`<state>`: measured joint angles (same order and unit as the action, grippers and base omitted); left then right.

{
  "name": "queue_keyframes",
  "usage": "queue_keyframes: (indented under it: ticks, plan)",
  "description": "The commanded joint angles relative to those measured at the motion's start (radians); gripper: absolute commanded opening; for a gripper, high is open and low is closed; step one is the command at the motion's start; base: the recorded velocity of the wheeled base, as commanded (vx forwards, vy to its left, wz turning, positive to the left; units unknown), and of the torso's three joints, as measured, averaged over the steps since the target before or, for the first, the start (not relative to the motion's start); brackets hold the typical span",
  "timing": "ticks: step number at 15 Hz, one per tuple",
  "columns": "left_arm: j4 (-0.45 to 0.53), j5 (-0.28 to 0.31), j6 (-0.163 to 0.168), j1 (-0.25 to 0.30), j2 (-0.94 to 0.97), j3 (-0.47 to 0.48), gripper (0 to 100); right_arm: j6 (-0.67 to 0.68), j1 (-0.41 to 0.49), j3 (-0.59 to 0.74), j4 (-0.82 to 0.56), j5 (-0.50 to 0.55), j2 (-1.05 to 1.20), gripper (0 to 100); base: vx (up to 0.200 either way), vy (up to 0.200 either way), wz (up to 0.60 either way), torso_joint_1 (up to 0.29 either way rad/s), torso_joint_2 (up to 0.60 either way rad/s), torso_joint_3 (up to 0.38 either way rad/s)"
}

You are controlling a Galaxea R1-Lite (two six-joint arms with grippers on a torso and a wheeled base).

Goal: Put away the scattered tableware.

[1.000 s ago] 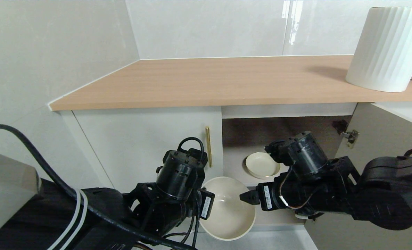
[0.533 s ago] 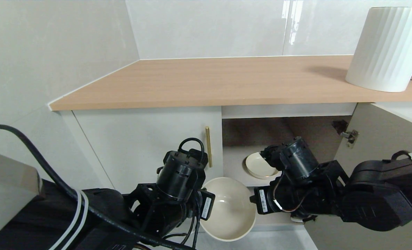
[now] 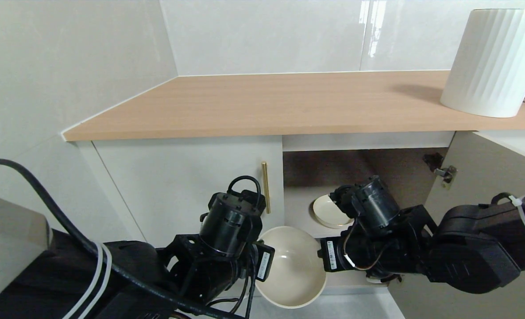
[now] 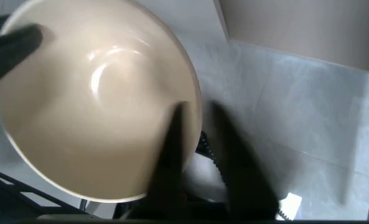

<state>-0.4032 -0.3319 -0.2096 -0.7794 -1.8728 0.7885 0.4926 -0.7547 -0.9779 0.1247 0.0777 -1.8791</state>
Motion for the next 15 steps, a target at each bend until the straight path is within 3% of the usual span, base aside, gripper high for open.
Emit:
queue_keyframes:
  ticks: [1,10,11,15]
  plan:
    - [0.000,-0.001,-0.001,0.000,0.000,0.000,0,0.001,0.000,-0.001,0.001,-0.001,0.026,100,0.000,0.000,0.00,0.000,0.00,0.000]
    - [0.000,-0.001,-0.001,-0.001,0.034,-0.002,0,0.001,0.000,0.001,0.044,0.001,-0.051,100,0.000,0.000,0.00,0.000,0.00,0.000]
    - [0.000,-0.001,-0.001,-0.001,0.032,-0.003,0,0.001,0.000,0.001,0.044,0.001,-0.051,0,0.000,0.000,0.00,0.000,0.00,0.000]
    - [0.000,-0.001,-0.001,-0.003,0.001,-0.005,0,0.011,0.000,0.001,0.046,0.004,-0.038,0,0.000,0.000,0.00,0.000,0.00,0.000]
